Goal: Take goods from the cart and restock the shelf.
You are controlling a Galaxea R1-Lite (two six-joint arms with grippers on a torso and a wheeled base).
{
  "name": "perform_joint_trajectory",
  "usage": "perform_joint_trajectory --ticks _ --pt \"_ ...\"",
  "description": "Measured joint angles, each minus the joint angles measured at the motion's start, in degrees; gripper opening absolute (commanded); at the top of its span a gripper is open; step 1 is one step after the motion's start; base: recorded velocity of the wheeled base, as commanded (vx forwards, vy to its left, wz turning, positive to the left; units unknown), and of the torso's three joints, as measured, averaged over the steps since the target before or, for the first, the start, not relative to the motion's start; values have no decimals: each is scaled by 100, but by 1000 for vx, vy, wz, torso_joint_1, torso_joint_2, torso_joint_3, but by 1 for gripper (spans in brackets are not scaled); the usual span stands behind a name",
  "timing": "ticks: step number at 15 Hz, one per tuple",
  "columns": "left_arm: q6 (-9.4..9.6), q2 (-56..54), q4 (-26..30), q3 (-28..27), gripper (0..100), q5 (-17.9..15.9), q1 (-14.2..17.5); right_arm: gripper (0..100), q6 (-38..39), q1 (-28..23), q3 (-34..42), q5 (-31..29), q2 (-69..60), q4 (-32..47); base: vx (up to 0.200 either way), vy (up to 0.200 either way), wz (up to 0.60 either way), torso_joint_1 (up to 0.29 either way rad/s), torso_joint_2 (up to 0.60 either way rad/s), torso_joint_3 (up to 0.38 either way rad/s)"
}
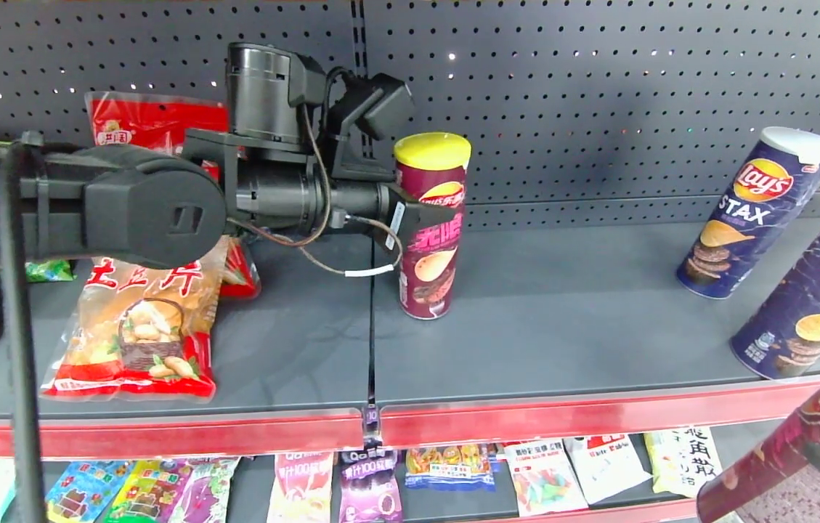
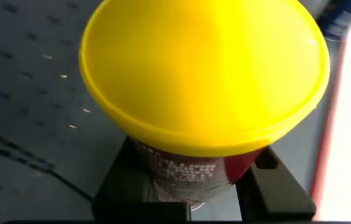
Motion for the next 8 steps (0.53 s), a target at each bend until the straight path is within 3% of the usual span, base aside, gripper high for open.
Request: perform_joint_trajectory --ticks 5,8 --pt "137 -781 2 1045 0 -936 -79 0 0 2 0 11 -6 -1 0 0 0 0 0 0" --pt "475 -1013 0 1456 0 -1226 -113 0 0 6 -15 11 -6 -4 0 0 0 0 0 0"
